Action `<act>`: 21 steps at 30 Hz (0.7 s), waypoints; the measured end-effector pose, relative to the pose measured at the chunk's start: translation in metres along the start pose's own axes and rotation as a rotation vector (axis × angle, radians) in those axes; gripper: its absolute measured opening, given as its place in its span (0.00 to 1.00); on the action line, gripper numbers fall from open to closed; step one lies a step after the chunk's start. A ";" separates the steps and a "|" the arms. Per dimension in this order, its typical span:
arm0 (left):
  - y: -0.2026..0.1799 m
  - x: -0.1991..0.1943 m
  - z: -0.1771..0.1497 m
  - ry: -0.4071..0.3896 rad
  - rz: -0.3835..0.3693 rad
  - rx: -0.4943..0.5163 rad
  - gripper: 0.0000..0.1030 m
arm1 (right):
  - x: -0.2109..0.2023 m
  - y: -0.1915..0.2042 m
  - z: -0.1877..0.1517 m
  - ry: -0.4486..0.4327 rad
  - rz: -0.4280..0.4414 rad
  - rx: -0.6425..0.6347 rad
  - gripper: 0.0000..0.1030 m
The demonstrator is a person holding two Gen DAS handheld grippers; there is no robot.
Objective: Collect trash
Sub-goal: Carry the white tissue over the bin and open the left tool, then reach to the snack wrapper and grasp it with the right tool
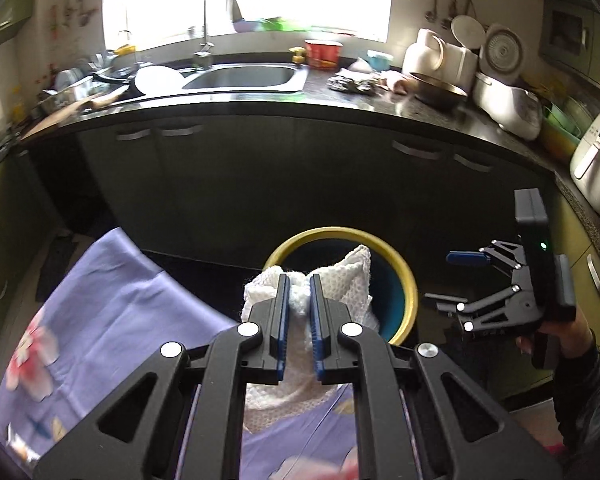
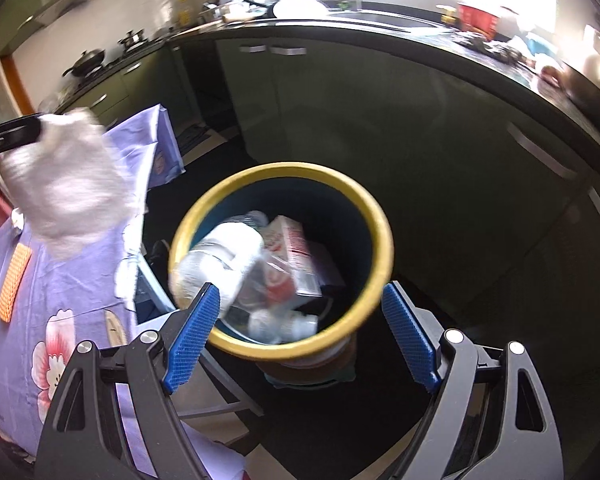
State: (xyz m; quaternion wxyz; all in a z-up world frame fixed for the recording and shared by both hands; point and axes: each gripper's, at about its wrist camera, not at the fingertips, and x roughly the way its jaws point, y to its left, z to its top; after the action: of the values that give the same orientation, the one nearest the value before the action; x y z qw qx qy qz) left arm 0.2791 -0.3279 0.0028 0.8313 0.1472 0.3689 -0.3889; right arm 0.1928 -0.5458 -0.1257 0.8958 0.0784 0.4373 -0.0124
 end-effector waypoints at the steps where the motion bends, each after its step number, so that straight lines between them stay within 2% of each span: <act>1: -0.008 0.014 0.008 0.009 -0.019 0.007 0.09 | -0.003 -0.007 -0.002 -0.003 -0.005 0.013 0.80; 5: -0.031 0.059 0.033 0.013 -0.055 0.032 0.09 | -0.011 -0.025 -0.007 -0.006 -0.014 0.043 0.80; 9: -0.046 0.092 0.045 0.017 -0.051 0.049 0.10 | -0.011 -0.035 -0.010 0.003 -0.014 0.061 0.80; 11: -0.053 0.113 0.046 0.048 -0.049 0.065 0.23 | -0.011 -0.036 -0.011 0.006 -0.010 0.063 0.80; 12: -0.054 0.119 0.046 0.056 -0.047 0.066 0.36 | -0.011 -0.036 -0.010 0.005 -0.009 0.062 0.80; 13: -0.055 0.124 0.043 0.058 -0.049 0.066 0.43 | -0.012 -0.036 -0.009 0.003 -0.007 0.060 0.80; 17: -0.049 0.114 0.032 0.032 -0.068 0.054 0.45 | -0.016 -0.030 -0.008 -0.007 -0.001 0.053 0.80; 21: -0.029 0.063 0.017 -0.069 -0.067 0.019 0.48 | -0.016 -0.024 -0.009 -0.006 0.005 0.049 0.80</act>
State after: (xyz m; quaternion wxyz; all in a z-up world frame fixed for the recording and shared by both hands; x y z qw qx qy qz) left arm 0.2926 -0.3898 -0.0302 0.8286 0.1291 0.3412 -0.4246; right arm 0.1736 -0.5694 -0.1215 0.8951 0.1012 0.4338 -0.0211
